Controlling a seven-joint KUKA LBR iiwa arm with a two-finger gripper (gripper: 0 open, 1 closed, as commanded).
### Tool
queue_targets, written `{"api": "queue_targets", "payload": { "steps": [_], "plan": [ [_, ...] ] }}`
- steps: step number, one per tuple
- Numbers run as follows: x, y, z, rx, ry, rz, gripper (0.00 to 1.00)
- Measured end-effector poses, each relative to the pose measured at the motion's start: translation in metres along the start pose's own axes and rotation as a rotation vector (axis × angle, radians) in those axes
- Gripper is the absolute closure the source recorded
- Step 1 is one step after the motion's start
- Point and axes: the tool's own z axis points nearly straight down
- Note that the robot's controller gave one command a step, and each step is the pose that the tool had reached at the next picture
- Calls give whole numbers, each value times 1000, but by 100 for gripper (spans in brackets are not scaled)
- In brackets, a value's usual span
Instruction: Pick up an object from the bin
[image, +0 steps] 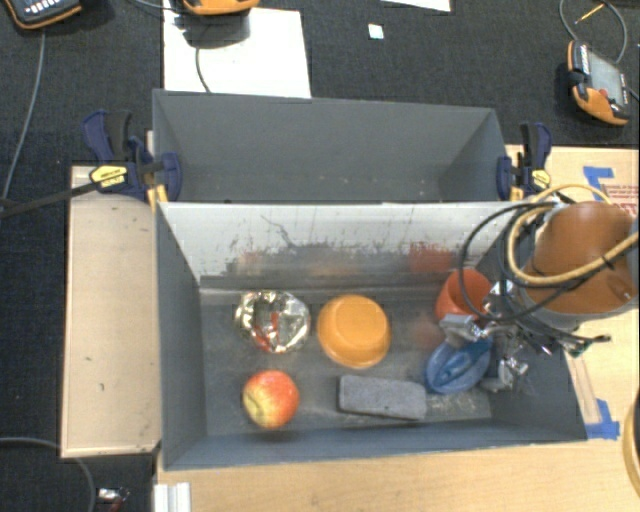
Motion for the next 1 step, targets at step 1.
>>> {"api": "queue_targets", "payload": {
  "steps": [1],
  "plan": [
    [-13,1,-2,16,0,-271,100]
  ]
}}
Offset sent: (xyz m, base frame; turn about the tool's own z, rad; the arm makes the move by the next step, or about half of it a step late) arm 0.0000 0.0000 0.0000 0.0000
